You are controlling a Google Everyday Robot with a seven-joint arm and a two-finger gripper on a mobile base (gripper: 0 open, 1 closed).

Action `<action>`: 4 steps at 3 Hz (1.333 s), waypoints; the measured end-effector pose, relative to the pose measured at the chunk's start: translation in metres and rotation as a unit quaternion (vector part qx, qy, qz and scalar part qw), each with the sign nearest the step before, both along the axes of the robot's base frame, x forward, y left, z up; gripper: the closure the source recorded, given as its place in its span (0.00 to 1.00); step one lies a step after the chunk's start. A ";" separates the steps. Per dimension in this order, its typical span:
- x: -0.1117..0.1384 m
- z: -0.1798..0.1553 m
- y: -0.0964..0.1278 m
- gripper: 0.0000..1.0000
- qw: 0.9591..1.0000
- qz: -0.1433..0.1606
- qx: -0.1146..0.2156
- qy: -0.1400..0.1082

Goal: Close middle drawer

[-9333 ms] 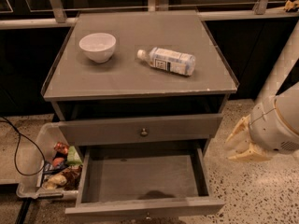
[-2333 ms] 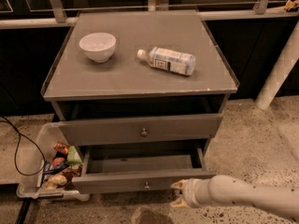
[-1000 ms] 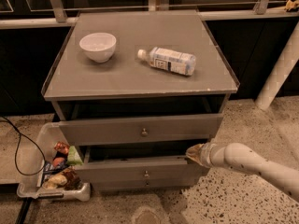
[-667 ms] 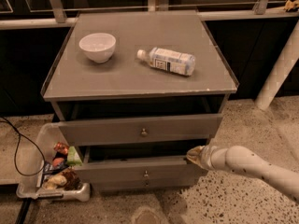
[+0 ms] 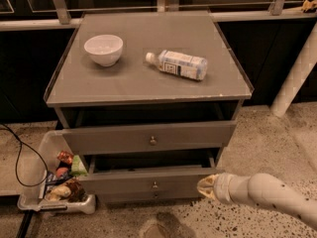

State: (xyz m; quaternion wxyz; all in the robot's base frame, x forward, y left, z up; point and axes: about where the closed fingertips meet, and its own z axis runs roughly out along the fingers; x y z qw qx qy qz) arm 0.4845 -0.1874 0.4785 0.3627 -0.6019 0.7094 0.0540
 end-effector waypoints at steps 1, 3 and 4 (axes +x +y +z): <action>-0.003 -0.001 0.001 1.00 1.000 0.002 -0.001 0.002; 0.024 -0.045 0.004 1.00 0.999 -0.008 -0.011 0.041; 0.043 -0.069 0.009 1.00 0.998 -0.014 -0.021 0.056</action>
Offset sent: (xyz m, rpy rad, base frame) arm 0.0193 0.0010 -0.0328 -0.0261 0.0730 -0.0057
